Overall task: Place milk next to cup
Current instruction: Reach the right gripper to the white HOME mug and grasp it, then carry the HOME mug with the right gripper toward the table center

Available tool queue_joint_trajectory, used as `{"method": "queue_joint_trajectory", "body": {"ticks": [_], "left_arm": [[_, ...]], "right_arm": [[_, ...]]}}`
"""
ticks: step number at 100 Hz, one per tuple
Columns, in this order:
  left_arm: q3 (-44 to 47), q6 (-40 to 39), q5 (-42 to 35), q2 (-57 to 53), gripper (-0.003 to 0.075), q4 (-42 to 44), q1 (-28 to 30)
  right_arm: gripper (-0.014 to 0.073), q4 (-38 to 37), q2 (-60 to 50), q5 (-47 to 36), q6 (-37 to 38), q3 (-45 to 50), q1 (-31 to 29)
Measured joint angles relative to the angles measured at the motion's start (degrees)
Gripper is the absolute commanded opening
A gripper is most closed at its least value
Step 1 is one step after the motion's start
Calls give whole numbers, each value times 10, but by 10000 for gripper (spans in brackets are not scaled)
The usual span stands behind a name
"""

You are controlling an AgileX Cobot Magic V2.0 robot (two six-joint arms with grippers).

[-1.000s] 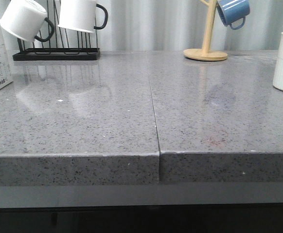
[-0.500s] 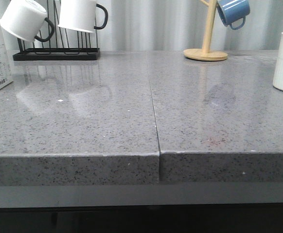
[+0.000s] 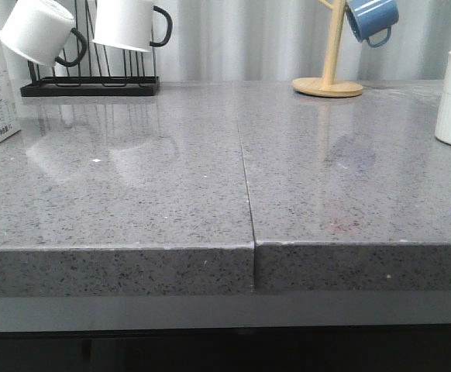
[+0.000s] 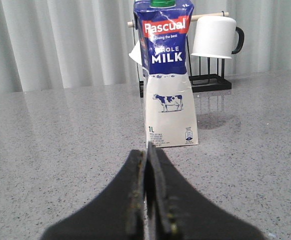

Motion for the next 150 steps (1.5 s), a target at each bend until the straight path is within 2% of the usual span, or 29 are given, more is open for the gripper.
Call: {"method": "queue_joint_trajectory", "body": {"ticks": [46, 58, 82, 91, 109, 124, 136, 150], "left_arm": [[0, 0, 0, 0, -20, 0, 0], [0, 0, 0, 0, -20, 0, 0], [0, 0, 0, 0, -20, 0, 0], [0, 0, 0, 0, -20, 0, 0], [0, 0, 0, 0, -21, 0, 0], [0, 0, 0, 0, -20, 0, 0], [0, 0, 0, 0, -21, 0, 0], [0, 0, 0, 0, -20, 0, 0]], "right_arm": [[445, -20, 123, -45, 3, -88, 0], [330, -33, 152, -68, 3, -96, 0], [-50, -40, 174, -85, 3, -99, 0], [-127, -41, 174, -86, 3, -99, 0], [-113, -49, 161, -82, 3, -99, 14], [-111, -37, 125, -73, -1, -99, 59], [-111, 20, 102, -56, -37, -99, 119], [-111, 136, 98, -41, -134, -114, 212]]}}
